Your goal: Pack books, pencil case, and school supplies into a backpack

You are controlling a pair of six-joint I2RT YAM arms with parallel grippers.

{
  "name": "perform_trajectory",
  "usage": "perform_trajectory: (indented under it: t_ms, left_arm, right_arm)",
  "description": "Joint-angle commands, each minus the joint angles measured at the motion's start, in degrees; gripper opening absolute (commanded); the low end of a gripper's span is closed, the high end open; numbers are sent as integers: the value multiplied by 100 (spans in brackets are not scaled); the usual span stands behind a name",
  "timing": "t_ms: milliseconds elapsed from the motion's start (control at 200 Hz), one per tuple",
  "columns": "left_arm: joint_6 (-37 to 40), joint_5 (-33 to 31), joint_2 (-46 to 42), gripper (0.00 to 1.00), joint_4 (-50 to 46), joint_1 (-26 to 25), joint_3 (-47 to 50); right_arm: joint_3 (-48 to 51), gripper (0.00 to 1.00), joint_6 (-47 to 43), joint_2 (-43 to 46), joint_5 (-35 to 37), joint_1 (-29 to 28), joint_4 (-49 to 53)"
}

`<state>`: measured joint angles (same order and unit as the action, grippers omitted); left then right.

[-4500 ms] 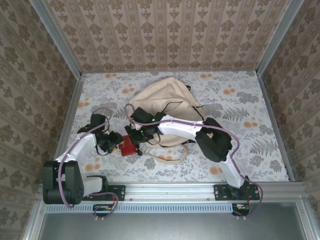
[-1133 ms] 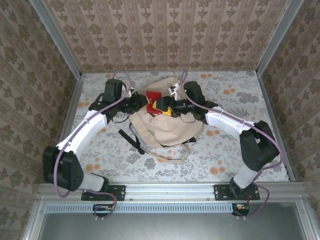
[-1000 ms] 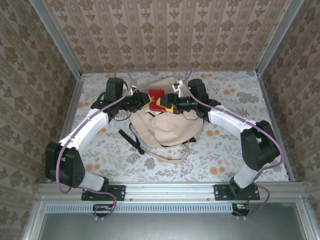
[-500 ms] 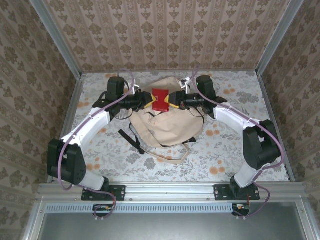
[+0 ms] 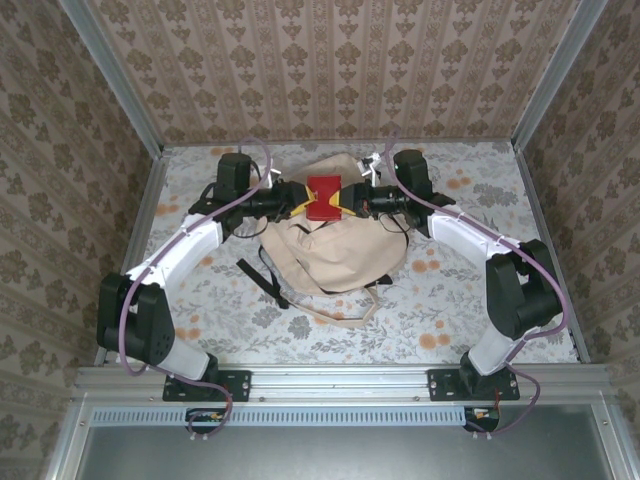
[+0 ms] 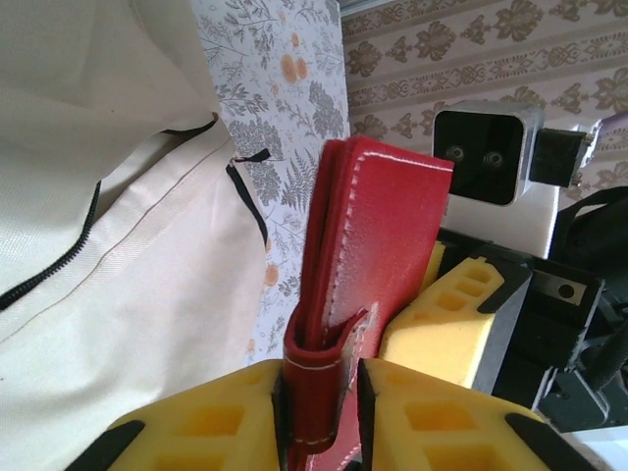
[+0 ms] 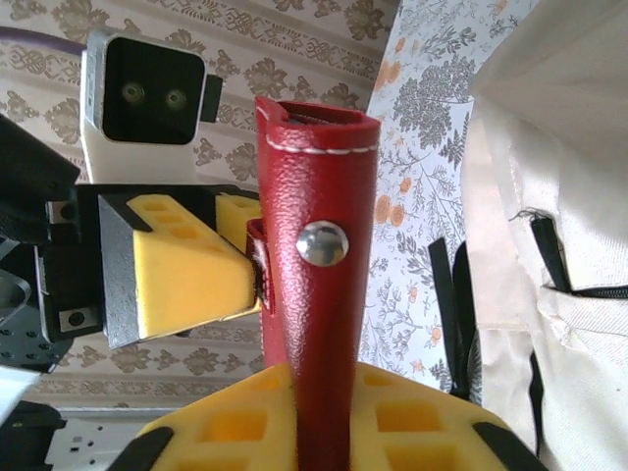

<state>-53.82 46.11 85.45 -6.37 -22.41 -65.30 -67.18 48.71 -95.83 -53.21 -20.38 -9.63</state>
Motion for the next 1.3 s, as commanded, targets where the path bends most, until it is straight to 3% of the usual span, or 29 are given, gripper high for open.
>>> perform_trajectory:
  t_ms: [0,85,240,380,680,820,1020,1295]
  left_arm:
    - [371,-119,-9,46,-399,-35,-214]
    - [941,-807,-7,65,-1169,-34,-445]
    - [1981,-1979,153,75,-1935,-106,-854]
    - [2790,-2984,567,77,-2602,-340,-1485]
    - [4623,-5364,1999,70,-4220,-1824,-3268]
    - [4856,-5570,2574,68,-4592,-1931,-3836]
    - [5584,-4958,3283,62,-4857,-1635,-4551]
    - [6295,-4656,3798,70,-5112,-1415,-5415]
  right_arm:
    - [-14,13,-81,288,165,55,61]
    - [106,12,-331,560,651,174,539]
    - [430,11,-603,1067,1317,539,1190]
    - [755,11,-862,1484,1676,870,1749]
    - [1875,11,-386,2096,2020,1192,1428]
    - [2194,11,-202,2211,2121,1229,1160]
    - [2249,11,-103,2105,1932,1230,982]
    - [2349,11,16,2145,1831,1194,804]
